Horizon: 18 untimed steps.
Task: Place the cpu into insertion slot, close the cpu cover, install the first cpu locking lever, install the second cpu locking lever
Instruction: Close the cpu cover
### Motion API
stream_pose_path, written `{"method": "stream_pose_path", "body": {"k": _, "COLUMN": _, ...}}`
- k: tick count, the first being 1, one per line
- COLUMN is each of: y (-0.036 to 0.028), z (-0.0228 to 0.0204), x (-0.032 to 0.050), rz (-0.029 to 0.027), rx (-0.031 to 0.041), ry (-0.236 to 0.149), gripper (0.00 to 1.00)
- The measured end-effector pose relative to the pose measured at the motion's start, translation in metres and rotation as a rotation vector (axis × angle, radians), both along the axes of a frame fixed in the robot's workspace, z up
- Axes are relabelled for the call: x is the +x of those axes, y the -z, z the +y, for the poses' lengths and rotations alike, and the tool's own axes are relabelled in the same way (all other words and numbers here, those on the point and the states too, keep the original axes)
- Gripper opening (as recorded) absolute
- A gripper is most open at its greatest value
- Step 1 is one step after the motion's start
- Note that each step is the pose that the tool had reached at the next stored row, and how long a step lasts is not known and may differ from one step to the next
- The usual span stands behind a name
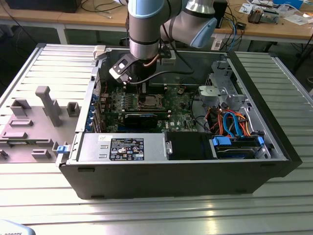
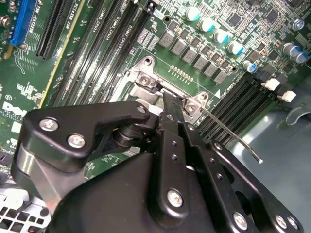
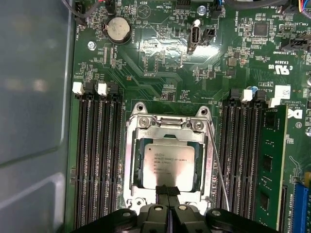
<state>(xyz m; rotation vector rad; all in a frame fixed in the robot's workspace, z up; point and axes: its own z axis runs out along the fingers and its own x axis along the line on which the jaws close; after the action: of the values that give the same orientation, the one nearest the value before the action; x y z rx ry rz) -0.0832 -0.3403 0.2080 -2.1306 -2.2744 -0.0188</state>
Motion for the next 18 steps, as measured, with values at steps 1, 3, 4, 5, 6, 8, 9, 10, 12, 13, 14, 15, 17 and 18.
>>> {"method": "stream_pose_path", "body": {"k": 1, "y": 0.0006, "z": 0.0000, "x": 0.0000, "rz": 0.0003, "rx": 0.0001, "ry": 0.000, "gripper": 0.11}}
{"method": "stream_pose_path", "body": {"k": 3, "y": 0.0019, "z": -0.0001, "x": -0.0002, "rz": 0.0027, "rx": -0.0005, "ry": 0.000, "gripper": 0.11}}
{"method": "stream_pose_path", "body": {"k": 4, "y": 0.0026, "z": -0.0001, "x": -0.0002, "rz": 0.0040, "rx": -0.0008, "ry": 0.000, "gripper": 0.11}}
{"method": "stream_pose_path", "body": {"k": 5, "y": 0.0034, "z": -0.0001, "x": -0.0002, "rz": 0.0052, "rx": -0.0004, "ry": 0.000, "gripper": 0.11}}
{"method": "stream_pose_path", "body": {"k": 6, "y": 0.0036, "z": -0.0001, "x": -0.0002, "rz": 0.0058, "rx": -0.0003, "ry": 0.000, "gripper": 0.11}}
{"method": "stream_pose_path", "body": {"k": 8, "y": 0.0025, "z": 0.0002, "x": -0.0001, "rz": 0.0049, "rx": 0.0012, "ry": 0.000, "gripper": 0.11}}
{"method": "stream_pose_path", "body": {"k": 9, "y": -0.0005, "z": 0.0001, "x": -0.0002, "rz": 0.0055, "rx": 0.0002, "ry": 0.000, "gripper": 0.11}}
{"method": "stream_pose_path", "body": {"k": 10, "y": -0.0044, "z": 0.0000, "x": -0.0002, "rz": 0.0056, "rx": 0.0001, "ry": 0.000, "gripper": 0.11}}
{"method": "stream_pose_path", "body": {"k": 12, "y": -0.0106, "z": 0.0000, "x": -0.0002, "rz": 0.0056, "rx": 0.0002, "ry": 0.000, "gripper": 0.11}}
{"method": "stream_pose_path", "body": {"k": 13, "y": -0.0106, "z": 0.0000, "x": 0.0023, "rz": 0.0057, "rx": 0.0000, "ry": 0.000, "gripper": 0.11}}
{"method": "stream_pose_path", "body": {"k": 14, "y": -0.0106, "z": 0.0000, "x": 0.0049, "rz": 0.0061, "rx": -0.0001, "ry": 0.000, "gripper": 0.11}}
{"method": "stream_pose_path", "body": {"k": 15, "y": -0.0103, "z": 0.0000, "x": 0.0081, "rz": 0.0062, "rx": 0.0001, "ry": 0.000, "gripper": 0.11}}
{"method": "stream_pose_path", "body": {"k": 17, "y": -0.0101, "z": 0.0000, "x": 0.0159, "rz": 0.0062, "rx": 0.0001, "ry": 0.000, "gripper": 0.11}}
{"method": "stream_pose_path", "body": {"k": 18, "y": -0.0101, "z": 0.0000, "x": 0.0209, "rz": 0.0063, "rx": 0.0000, "ry": 0.000, "gripper": 0.11}}
